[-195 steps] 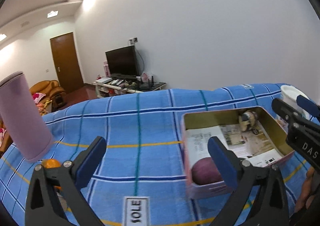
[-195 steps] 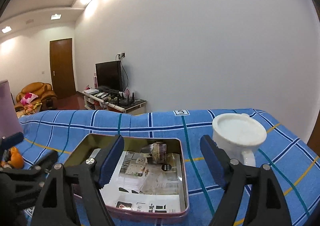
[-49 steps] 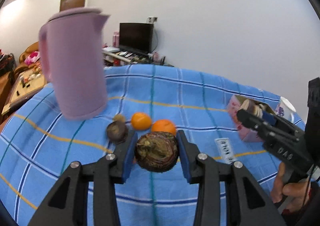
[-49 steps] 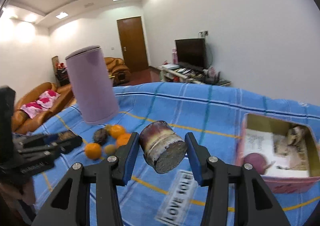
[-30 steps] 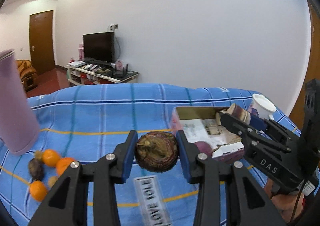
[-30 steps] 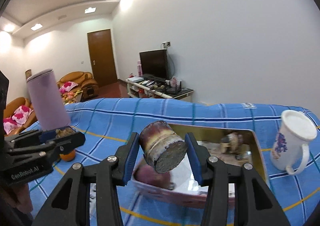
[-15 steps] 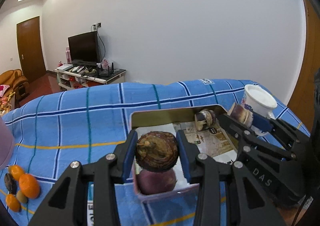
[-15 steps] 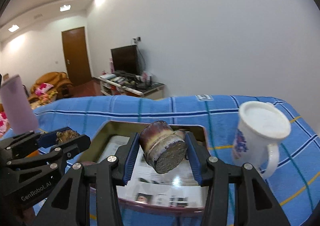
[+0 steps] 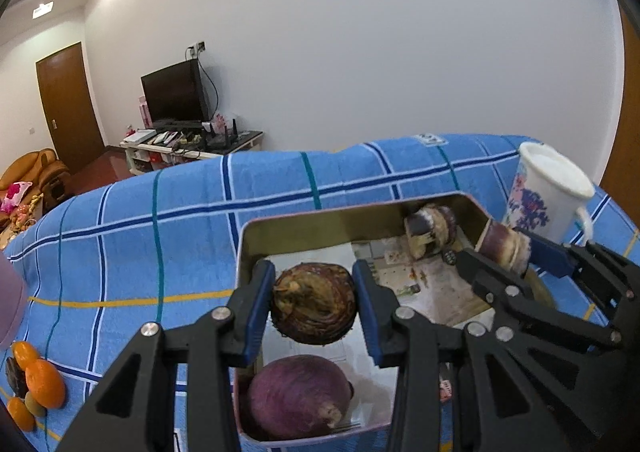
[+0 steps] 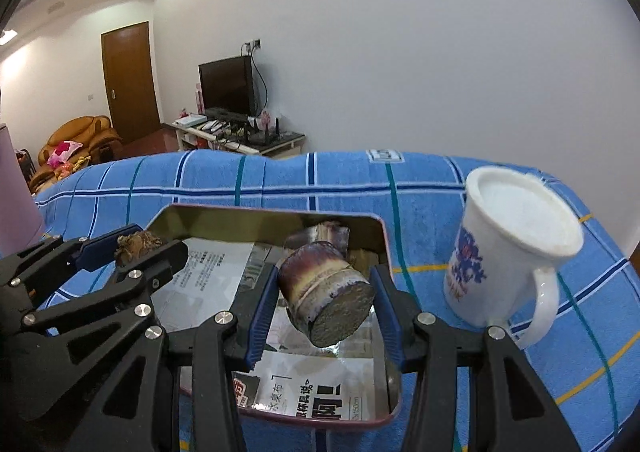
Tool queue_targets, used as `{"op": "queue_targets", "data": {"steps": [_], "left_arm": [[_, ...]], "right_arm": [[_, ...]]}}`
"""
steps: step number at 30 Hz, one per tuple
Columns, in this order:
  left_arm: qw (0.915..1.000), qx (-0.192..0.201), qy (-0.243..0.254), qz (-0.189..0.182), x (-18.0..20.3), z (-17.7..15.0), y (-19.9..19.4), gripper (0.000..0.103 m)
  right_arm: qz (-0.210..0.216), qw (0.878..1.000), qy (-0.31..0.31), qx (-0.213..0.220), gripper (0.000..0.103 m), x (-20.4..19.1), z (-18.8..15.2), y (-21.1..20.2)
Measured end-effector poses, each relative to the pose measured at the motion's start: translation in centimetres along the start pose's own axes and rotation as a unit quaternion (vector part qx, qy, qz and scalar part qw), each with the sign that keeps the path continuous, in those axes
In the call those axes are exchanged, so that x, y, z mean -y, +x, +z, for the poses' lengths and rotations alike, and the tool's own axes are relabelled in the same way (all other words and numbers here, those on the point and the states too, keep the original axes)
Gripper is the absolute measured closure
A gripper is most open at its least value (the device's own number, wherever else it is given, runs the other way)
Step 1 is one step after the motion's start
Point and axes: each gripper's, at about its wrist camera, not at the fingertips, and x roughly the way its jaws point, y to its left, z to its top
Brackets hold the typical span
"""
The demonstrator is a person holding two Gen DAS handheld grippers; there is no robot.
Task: Organize fruits
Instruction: 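Lower the cut tuber with the right gripper into the tin while the left gripper drops the brown fruit in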
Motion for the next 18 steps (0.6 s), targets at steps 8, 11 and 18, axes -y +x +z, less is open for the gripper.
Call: {"op": "queue_targets", "data": {"steps": [8, 11, 18], "left_arm": [[0.9996, -0.024, -0.004, 0.013, -0.6, -0.4, 1.4, 0.061], [0.9996, -0.024, -0.006, 0.016, -0.9, -0.4, 1.4, 0.061], [0.9996, -0.02, -0.006, 0.021, -0.9, -0.2, 1.6, 0.06]], "right_arm": [[0.007, 1.0, -0.009, -0.023, 0.054, -0.3, -0.2, 1.0], [0.008, 1.0, -0.003, -0.027, 0.053, -0.1, -0.2, 1.1], [0.034, 0.999, 0.028, -0.029, 0.05, 0.5, -0.1, 1.4]]}}
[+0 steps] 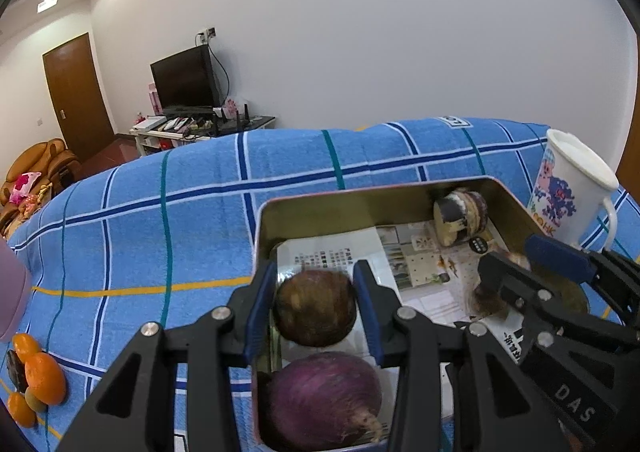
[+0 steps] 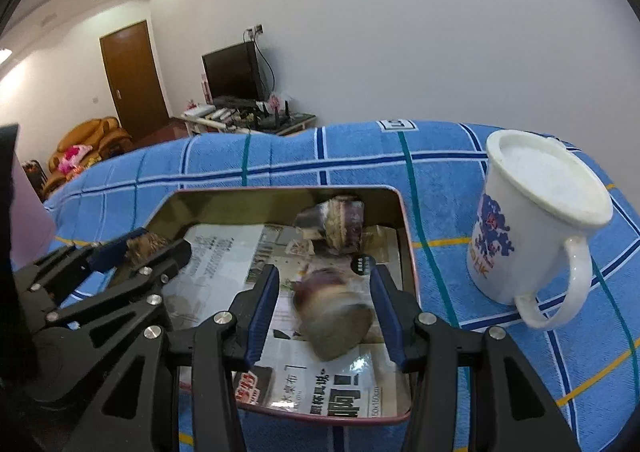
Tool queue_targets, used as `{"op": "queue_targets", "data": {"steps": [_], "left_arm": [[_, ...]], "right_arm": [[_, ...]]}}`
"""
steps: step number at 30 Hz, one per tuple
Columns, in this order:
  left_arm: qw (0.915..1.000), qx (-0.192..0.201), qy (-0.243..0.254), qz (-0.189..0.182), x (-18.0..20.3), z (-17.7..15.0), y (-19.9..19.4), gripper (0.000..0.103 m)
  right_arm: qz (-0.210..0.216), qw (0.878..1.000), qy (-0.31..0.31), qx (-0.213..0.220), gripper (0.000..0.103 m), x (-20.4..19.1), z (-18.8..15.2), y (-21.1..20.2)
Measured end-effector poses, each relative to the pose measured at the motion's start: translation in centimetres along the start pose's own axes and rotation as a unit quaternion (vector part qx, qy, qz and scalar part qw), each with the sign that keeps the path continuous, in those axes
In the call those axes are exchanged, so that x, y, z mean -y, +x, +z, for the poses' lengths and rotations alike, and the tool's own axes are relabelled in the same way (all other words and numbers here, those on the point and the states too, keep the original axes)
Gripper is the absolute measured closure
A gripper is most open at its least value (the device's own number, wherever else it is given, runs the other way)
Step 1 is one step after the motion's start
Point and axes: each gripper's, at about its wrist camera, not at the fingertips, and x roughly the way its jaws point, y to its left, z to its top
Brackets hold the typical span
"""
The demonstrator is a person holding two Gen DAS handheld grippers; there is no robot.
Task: Organize fruits
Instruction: 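Lower the cut tuber with the right gripper into the tin while the left gripper drops the brown fruit in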
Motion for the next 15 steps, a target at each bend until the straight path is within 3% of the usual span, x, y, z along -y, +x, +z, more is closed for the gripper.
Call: {"op": "queue_targets", "data": {"steps": [5, 8, 10, 12, 15], "left_arm": [[0.9999, 0.01, 0.005, 0.008, 0.3, -0.1, -0.4, 0.059], [0.9997, 0.02, 0.011, 0.009, 0.5, -0.2, -1.0, 0.052], [0.999, 0.031, 0.014, 0.03, 0.8, -0.3, -1.4, 0.026], [0.9976, 0.047, 0.011, 0.049, 0.7, -0.3, -2.0, 0.014], [0.9958, 0.067, 0.005, 0.061, 0.5, -0.4, -2.7, 0.005]], "right_arm": [[-0.014, 0.999, -0.009, 0.029, 0.044, -0.5, -0.1, -1.1], [-0.033, 0.998, -0.011, 0.055, 0.042, -0.4, 0.2, -1.9], [-0.039, 0.997, -0.005, 0.073, 0.034, -0.2, 0.3, -2.5], [-0.041, 0.995, 0.001, 0.09, 0.033, 0.0, 0.3, -2.9], [-0.051, 0.992, 0.006, 0.116, 0.032, 0.2, 0.4, -3.5]]}}
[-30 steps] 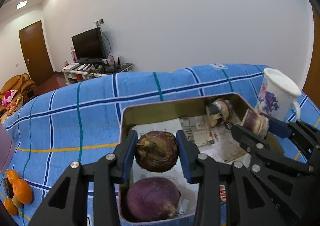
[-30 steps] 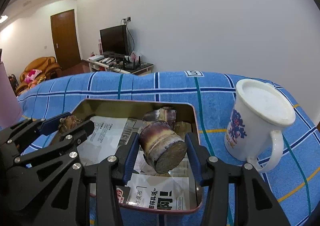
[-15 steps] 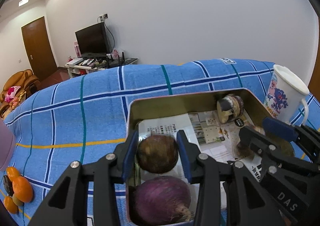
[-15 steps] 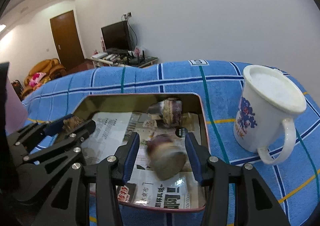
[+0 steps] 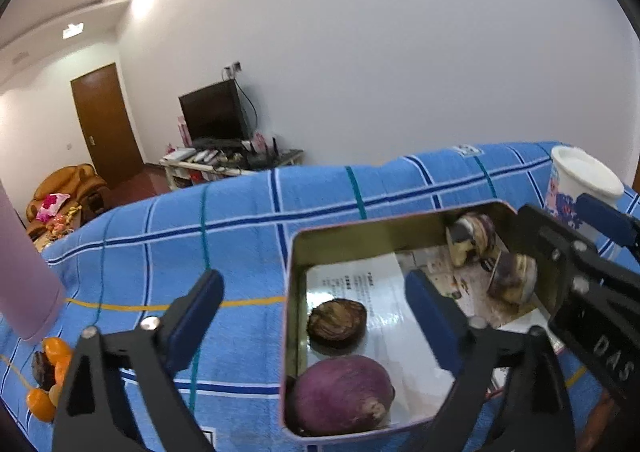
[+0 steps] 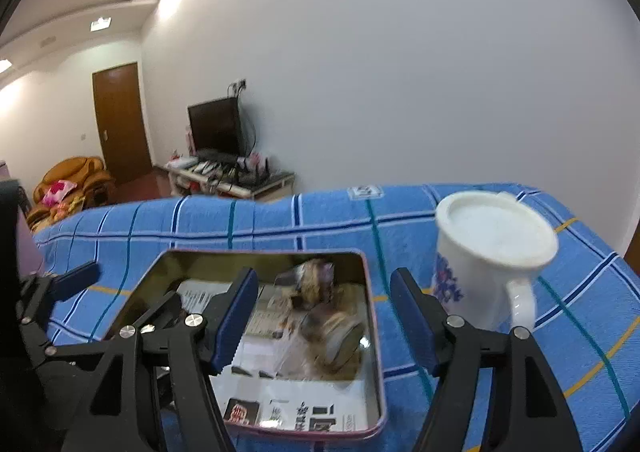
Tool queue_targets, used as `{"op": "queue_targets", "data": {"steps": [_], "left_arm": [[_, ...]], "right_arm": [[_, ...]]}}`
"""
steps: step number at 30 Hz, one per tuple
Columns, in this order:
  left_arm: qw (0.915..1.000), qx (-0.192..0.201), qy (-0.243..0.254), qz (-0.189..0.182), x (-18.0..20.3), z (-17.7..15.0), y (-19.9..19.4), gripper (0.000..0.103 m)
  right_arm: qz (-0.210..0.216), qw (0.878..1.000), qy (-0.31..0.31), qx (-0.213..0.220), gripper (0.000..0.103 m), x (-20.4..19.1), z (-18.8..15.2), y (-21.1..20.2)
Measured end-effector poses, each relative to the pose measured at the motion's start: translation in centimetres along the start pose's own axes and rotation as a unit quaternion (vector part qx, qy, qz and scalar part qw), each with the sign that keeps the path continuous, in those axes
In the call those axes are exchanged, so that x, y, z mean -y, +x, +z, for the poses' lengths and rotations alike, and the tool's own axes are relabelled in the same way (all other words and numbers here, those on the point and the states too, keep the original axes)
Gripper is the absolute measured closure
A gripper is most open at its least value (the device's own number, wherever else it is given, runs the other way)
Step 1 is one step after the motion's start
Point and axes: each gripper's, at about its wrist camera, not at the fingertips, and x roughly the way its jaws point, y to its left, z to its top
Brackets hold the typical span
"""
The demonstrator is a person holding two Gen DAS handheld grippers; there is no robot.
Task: Organize fruits
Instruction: 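Lower the cut tuber with the right gripper into the tin while the left gripper drops the brown fruit in, then open both grippers and withdraw them from the pink tin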
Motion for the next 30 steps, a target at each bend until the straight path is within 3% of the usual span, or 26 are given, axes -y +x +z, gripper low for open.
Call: {"op": "queue_targets", "data": {"steps": [12, 30], "left_arm": [[0.9994, 0.013, -0.028, 0.012, -2.1, -0.5, -0.9, 0.0], [0.9971, 0.011, -0.065, 0.036, -7.1, -3.1, -3.3, 0.0]], "right_arm": [[-0.005, 0.995, 0.029, 0.094, 0.029, 1.1, 0.3, -2.1], [0.031, 0.992, -0.002, 0.118, 0.026, -1.7, -0.7, -4.1]]}}
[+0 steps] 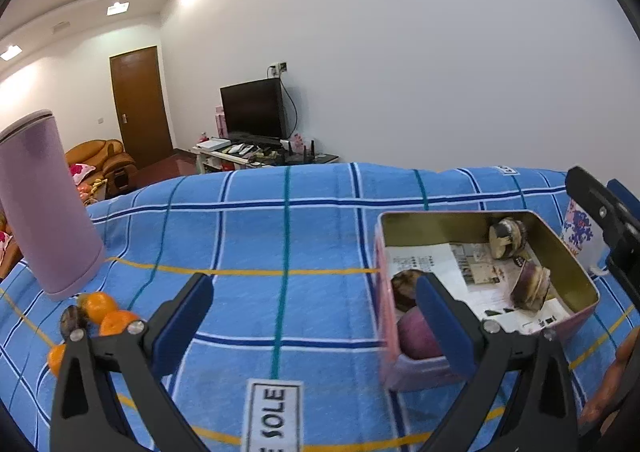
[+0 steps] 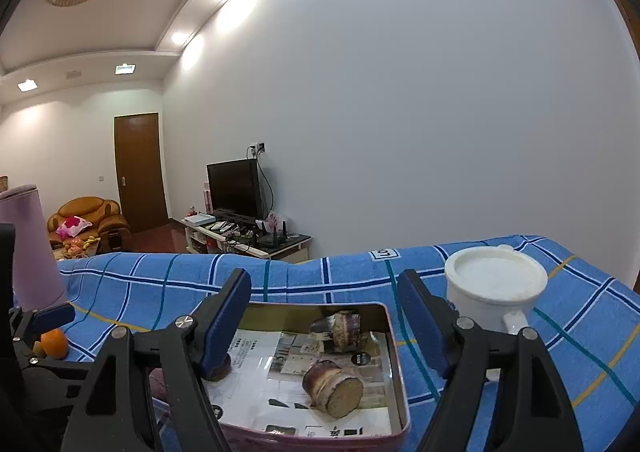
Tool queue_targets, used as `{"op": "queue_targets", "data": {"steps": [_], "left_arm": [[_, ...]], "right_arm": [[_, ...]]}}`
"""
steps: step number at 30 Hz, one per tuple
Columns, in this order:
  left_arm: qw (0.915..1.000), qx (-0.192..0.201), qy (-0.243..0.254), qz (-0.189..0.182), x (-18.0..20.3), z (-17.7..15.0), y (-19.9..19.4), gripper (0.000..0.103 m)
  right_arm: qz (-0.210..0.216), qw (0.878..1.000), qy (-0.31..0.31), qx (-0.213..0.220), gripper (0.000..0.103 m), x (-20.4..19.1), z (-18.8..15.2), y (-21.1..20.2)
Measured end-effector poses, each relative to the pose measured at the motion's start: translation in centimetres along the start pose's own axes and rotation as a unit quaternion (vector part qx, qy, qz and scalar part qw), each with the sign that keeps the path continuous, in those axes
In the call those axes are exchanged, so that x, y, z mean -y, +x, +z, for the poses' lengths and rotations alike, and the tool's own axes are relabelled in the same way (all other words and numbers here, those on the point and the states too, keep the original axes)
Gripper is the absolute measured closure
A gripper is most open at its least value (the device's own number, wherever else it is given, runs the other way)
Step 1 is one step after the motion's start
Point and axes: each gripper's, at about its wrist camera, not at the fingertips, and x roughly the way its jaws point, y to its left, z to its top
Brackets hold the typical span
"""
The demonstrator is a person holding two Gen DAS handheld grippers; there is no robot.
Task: Organize fruits
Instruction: 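Open both grippers and withdraw them from the pink tin, then move both grippers back toward the oranges beside the pink kettle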
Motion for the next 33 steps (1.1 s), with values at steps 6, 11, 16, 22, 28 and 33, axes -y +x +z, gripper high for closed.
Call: {"op": "queue_targets", "data": {"steps": [6, 11, 16, 22, 28, 33], "left_arm": [[0.9999, 0.001, 0.012, 0.007, -1.4, -0.4, -0.8, 0.0], [0.9998, 0.0, 0.019, 0.012, -3.0, -0.8, -1.4, 0.0], [0.9996, 0.002, 0.018, 0.021, -4.8, -0.9, -1.7, 0.0], [0.9991, 0.008, 0.023, 0.035, -6.7, -1.1, -2.0, 0.0], [0.999, 0.011, 0.023, 0.037, -8.4, -1.4, -2.5, 0.0], [0.999, 0.014, 0.022, 0.037, -10.0, -1.6, -3.0, 0.0]], "right_arm": [[-0.016, 1.0, -0.003, -0.017, 0.026, -1.0, -0.3, 0.0], [-0.023, 0.999, -0.026, -0.031, 0.026, -2.3, -0.5, 0.4], [-0.043, 0.998, -0.028, -0.037, 0.026, -2.5, -0.6, 0.6], [-0.057, 0.997, -0.01, -0.055, 0.026, -3.0, -0.7, 1.1], [-0.04, 0.996, -0.03, -0.075, 0.026, -6.1, -1.2, 1.3], [-0.021, 0.996, -0.042, -0.08, 0.026, -9.1, -1.6, 1.0]]}}
